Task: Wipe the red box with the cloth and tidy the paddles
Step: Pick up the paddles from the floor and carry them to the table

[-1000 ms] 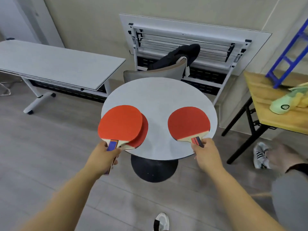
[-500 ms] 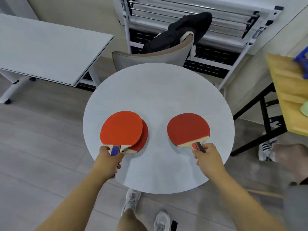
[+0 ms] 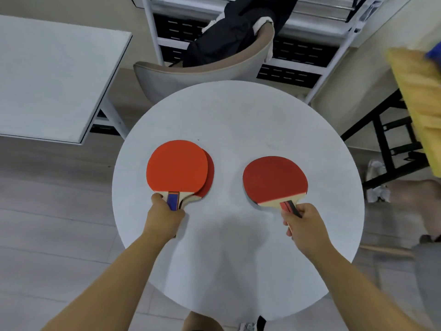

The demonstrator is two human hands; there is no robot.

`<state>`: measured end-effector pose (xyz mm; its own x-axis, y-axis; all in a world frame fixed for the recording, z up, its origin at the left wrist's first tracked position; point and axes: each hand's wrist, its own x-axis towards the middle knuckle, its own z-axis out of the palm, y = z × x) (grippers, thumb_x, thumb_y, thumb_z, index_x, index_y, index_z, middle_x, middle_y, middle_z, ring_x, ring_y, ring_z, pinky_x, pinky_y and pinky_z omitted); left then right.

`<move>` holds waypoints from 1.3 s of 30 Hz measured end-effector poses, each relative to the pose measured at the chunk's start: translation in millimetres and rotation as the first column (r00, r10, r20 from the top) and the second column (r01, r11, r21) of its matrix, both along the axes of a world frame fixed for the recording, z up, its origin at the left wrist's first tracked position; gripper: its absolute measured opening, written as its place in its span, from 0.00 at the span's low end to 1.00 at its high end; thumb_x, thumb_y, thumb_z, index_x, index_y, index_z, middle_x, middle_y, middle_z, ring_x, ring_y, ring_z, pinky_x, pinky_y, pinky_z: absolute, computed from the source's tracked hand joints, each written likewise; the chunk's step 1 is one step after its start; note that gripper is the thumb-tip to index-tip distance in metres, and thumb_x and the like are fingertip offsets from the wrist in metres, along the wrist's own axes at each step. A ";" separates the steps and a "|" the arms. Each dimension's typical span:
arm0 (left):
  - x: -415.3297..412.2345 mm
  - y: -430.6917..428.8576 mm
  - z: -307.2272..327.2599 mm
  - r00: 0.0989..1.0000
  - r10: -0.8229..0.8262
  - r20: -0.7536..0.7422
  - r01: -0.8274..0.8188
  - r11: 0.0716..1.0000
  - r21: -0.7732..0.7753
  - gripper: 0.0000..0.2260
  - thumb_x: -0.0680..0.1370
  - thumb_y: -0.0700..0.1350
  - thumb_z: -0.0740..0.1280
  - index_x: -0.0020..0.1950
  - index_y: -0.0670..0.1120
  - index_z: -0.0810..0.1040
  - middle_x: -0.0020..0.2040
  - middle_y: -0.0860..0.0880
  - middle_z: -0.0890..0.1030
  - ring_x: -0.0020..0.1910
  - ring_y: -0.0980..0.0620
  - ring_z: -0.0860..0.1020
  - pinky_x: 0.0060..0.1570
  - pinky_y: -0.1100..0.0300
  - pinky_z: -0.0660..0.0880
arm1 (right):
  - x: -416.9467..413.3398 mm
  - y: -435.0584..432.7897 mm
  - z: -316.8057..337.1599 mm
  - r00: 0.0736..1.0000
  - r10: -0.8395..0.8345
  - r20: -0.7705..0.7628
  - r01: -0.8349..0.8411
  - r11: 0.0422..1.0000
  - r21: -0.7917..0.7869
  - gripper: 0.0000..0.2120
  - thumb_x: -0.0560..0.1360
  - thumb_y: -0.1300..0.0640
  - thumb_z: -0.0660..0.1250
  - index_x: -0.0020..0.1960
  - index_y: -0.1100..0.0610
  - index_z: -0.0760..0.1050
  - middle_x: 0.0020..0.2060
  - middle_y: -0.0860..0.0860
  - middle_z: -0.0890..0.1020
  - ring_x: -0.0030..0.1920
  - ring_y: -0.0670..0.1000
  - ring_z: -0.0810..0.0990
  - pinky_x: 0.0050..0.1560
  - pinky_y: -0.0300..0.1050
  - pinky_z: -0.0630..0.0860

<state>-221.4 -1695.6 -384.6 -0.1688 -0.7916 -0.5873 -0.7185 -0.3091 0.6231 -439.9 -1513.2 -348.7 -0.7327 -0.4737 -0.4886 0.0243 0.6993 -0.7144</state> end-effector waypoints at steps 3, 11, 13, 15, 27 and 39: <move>-7.1 -18.2 -5.1 0.995 -0.056 0.085 0.061 0.997 -0.057 0.14 0.71 0.37 0.67 0.48 0.42 0.63 0.42 0.43 0.70 0.37 0.44 0.71 0.30 0.54 0.75 | 3.1 -11.9 -3.9 0.999 -0.032 0.008 0.032 0.999 -0.017 0.11 0.77 0.56 0.65 0.47 0.65 0.71 0.34 0.55 0.75 0.28 0.49 0.70 0.28 0.41 0.68; -11.9 -26.3 -12.8 0.961 -0.162 0.223 0.189 0.976 -0.106 0.19 0.68 0.40 0.70 0.53 0.41 0.65 0.50 0.46 0.62 0.49 0.42 0.64 0.47 0.43 0.75 | 13.6 -20.3 -14.2 0.995 -0.096 0.004 0.096 0.995 -0.013 0.08 0.76 0.58 0.64 0.48 0.63 0.71 0.36 0.55 0.77 0.29 0.50 0.73 0.31 0.43 0.68; -12.0 -30.2 -11.8 0.961 -0.159 0.226 0.189 0.975 -0.118 0.19 0.68 0.40 0.71 0.53 0.41 0.65 0.50 0.46 0.63 0.51 0.40 0.66 0.49 0.48 0.72 | 17.8 -22.9 -16.0 0.994 -0.110 0.010 0.110 0.994 -0.013 0.08 0.76 0.58 0.64 0.48 0.63 0.72 0.36 0.55 0.77 0.29 0.50 0.73 0.31 0.42 0.68; -11.5 -32.3 -11.3 0.962 -0.157 0.223 0.189 0.974 -0.126 0.19 0.68 0.40 0.71 0.52 0.41 0.64 0.50 0.46 0.62 0.54 0.40 0.67 0.49 0.51 0.67 | 21.2 -26.0 -16.7 0.992 -0.123 0.011 0.123 0.992 -0.011 0.08 0.77 0.57 0.64 0.48 0.64 0.72 0.36 0.55 0.77 0.29 0.50 0.73 0.31 0.42 0.69; 14.8 -30.6 -16.6 0.980 -0.200 -0.010 0.199 0.977 -0.075 0.13 0.74 0.51 0.69 0.46 0.45 0.69 0.42 0.46 0.75 0.39 0.47 0.73 0.33 0.59 0.67 | 58.0 -70.3 -4.2 0.999 -0.047 0.023 0.050 0.992 -0.117 0.07 0.77 0.59 0.62 0.46 0.64 0.71 0.35 0.54 0.76 0.26 0.47 0.72 0.26 0.35 0.68; 42.3 -39.7 -11.3 0.948 -0.318 -0.032 0.316 0.948 -0.040 0.04 0.76 0.50 0.67 0.47 0.51 0.75 0.44 0.54 0.78 0.41 0.56 0.76 0.36 0.65 0.69 | 119.2 -148.4 -9.0 0.945 0.186 0.269 -0.175 0.982 -0.066 0.05 0.78 0.56 0.61 0.45 0.55 0.67 0.39 0.53 0.76 0.37 0.52 0.76 0.37 0.43 0.75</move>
<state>-179.1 -1735.3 -395.8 -0.4354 -0.7129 -0.5498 -0.7521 -0.0475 0.6573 -320.7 -1661.6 -357.7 -0.4741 -0.6095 -0.6354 0.0985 0.6804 -0.7262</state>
